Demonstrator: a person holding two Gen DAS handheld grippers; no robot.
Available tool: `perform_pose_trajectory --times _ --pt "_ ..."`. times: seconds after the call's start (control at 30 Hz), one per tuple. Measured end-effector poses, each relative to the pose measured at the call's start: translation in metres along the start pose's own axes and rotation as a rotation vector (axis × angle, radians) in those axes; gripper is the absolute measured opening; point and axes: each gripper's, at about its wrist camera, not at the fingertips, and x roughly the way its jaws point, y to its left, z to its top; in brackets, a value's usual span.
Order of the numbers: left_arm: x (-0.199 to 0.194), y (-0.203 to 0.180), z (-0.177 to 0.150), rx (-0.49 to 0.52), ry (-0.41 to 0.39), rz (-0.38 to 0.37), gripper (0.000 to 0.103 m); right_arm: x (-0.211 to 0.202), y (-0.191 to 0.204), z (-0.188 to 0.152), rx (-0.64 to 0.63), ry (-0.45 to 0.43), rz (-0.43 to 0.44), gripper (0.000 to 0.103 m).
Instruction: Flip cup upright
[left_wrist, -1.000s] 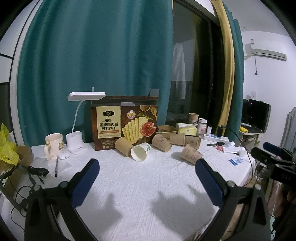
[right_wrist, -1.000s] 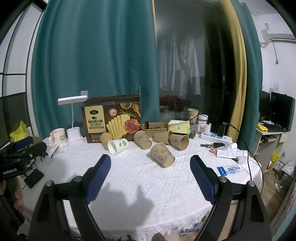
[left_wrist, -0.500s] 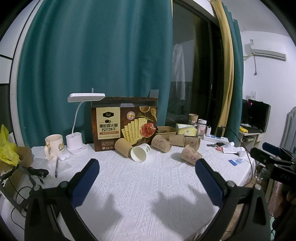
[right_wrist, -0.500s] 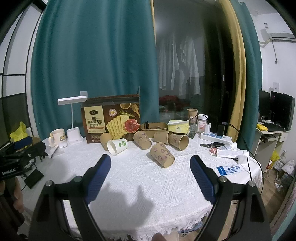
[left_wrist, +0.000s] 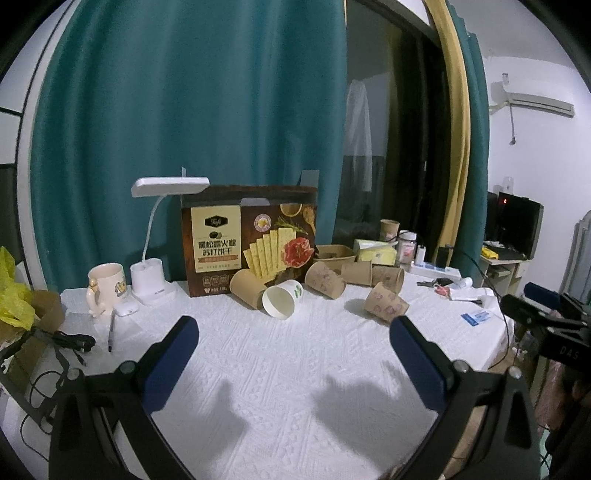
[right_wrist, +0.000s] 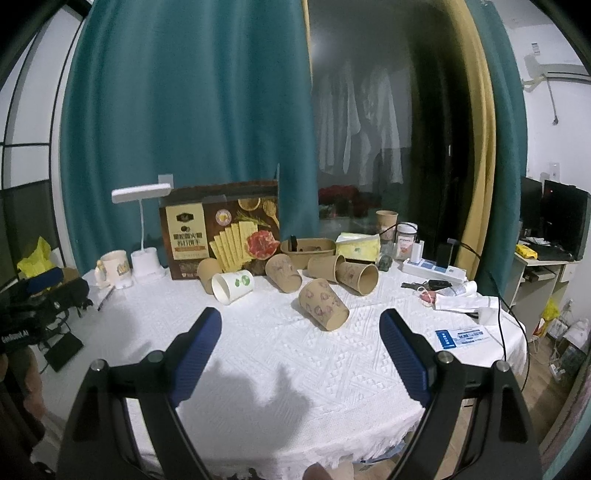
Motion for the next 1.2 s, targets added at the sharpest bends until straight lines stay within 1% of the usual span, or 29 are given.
perform_pose_trajectory --times 0.07,0.13,0.2,0.27,0.37,0.5,0.53,0.57,0.63,0.67,0.73,0.83,0.9,0.97,1.03,1.07,1.1,1.13,1.2 --pt "0.011 0.002 0.001 -0.003 0.026 -0.005 0.103 0.017 -0.007 0.000 -0.006 0.036 0.012 0.086" --pt "0.031 0.008 0.005 -0.016 0.060 -0.010 0.103 0.040 -0.015 0.000 -0.007 0.097 0.028 0.086" --pt "0.057 0.015 0.008 -0.037 0.109 -0.012 0.103 0.062 -0.024 -0.001 0.001 0.137 0.042 0.086" --pt "0.082 0.024 0.012 -0.056 0.149 -0.016 0.103 0.086 -0.032 -0.001 0.002 0.185 0.035 0.086" --pt "0.118 0.037 0.016 -0.086 0.200 -0.025 0.103 0.121 -0.042 0.000 -0.001 0.229 0.041 0.086" --pt "0.173 0.054 0.022 -0.109 0.258 -0.006 0.103 0.161 -0.052 0.002 0.007 0.265 0.051 0.086" --pt "0.194 0.061 0.024 -0.134 0.285 -0.007 0.103 0.172 -0.054 0.002 0.010 0.277 0.049 0.086" --pt "0.202 0.064 0.023 -0.148 0.295 -0.011 0.103 0.184 -0.056 0.003 0.014 0.294 0.051 0.086" --pt "0.235 0.077 0.023 -0.210 0.336 -0.015 0.103 0.208 -0.062 0.003 0.028 0.331 0.047 0.086" --pt "0.243 0.080 0.023 -0.224 0.342 -0.012 0.103 0.218 -0.064 0.003 0.034 0.342 0.049 0.086" --pt "0.272 0.089 0.022 -0.246 0.356 -0.005 0.103 0.235 -0.068 0.006 0.036 0.354 0.047 0.086" --pt "0.304 0.098 0.022 -0.266 0.374 -0.003 0.103 0.258 -0.072 0.016 0.027 0.352 0.045 0.086" --pt "0.330 0.105 0.020 -0.290 0.400 0.003 0.103 0.271 -0.074 0.023 0.029 0.348 0.046 0.086" --pt "0.349 0.112 0.019 -0.326 0.409 -0.013 0.103 0.282 -0.075 0.030 0.033 0.344 0.049 0.086" --pt "0.373 0.121 0.016 -0.377 0.419 -0.020 0.101 0.290 -0.074 0.034 0.037 0.340 0.054 0.086" --pt "0.380 0.124 0.014 -0.397 0.423 -0.019 0.098 0.294 -0.073 0.035 0.039 0.340 0.059 0.086" --pt "0.392 0.131 0.010 -0.435 0.440 -0.011 0.097 0.295 -0.072 0.036 0.040 0.340 0.064 0.086" --pt "0.401 0.135 0.006 -0.471 0.456 -0.015 0.094 0.298 -0.070 0.036 0.038 0.341 0.068 0.086" --pt "0.417 0.142 -0.001 -0.523 0.486 -0.030 0.092 0.299 -0.069 0.035 0.035 0.345 0.072 0.086"
